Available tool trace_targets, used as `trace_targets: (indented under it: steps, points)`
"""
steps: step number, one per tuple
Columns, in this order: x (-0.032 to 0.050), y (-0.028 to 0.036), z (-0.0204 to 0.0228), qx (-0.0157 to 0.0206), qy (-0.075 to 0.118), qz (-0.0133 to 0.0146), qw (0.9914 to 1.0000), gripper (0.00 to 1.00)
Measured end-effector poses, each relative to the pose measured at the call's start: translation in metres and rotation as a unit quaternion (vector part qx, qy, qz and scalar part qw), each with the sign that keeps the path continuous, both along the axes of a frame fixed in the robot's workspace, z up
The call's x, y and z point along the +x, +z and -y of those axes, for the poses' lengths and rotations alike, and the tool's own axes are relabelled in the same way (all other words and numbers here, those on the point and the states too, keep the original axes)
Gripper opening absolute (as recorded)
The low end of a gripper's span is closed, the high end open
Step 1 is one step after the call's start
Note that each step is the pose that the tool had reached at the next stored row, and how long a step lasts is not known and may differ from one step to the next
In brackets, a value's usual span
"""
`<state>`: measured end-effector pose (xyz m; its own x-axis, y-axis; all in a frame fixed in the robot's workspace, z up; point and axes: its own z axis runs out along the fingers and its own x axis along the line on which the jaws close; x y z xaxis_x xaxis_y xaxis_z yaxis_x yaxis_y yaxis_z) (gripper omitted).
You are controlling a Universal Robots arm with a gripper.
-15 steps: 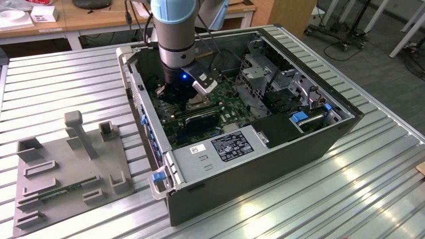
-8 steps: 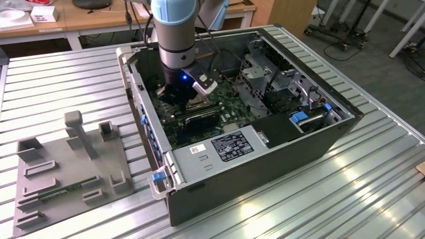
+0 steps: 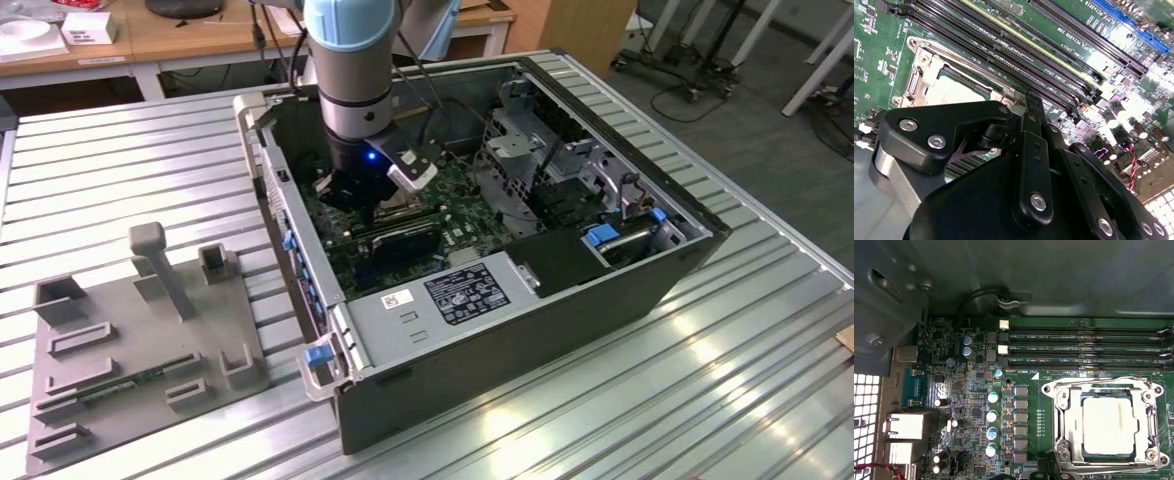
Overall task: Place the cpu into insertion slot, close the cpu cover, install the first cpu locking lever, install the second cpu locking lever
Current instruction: 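Install the second cpu locking lever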
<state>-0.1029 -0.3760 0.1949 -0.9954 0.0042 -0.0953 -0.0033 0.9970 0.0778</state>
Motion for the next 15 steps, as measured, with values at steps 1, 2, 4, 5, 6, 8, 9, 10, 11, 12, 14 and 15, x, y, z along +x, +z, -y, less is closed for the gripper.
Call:
trace_targets:
  steps: [1,2,4,5,6,8,9,10,11,12,14,15]
  points:
    - [0.0,0.0,0.0,0.0,0.0,0.0,1.0,0.11]
    - [0.0,0.0003,0.0001,-0.0001,0.0,0.0,1.0,0.11]
    - [0.0,0.0024,0.0,0.0002,0.0,0.0001,1.0,0.11]
    - [0.0,0.0045,0.0,0.0001,0.0,0.0,1.0,0.11]
    - [0.0,0.0072,0.0,-0.0001,0.0,-0.0001,1.0,0.11]
    - [0.0,0.012,0.0,0.0,0.0,0.0,1.0,0.11]
    - [0.0,0.0128,0.0,-0.0001,0.0,-0.0001,1.0,0.11]
    - [0.0,0.0127,0.0,0.0001,0.0,0.0,1.0,0.11]
    - [0.0,0.0127,0.0,0.0001,0.0,0.0,1.0,0.11]
    - [0.0003,0.0128,0.0,0.0001,0.0,0.0,1.0,0.11]
    - [0.0035,0.0129,0.0,0.0,0.0,0.0,1.0,0.11]
    - [0.006,0.0129,0.0,0.0,0.0,-0.0001,1.0,0.11]
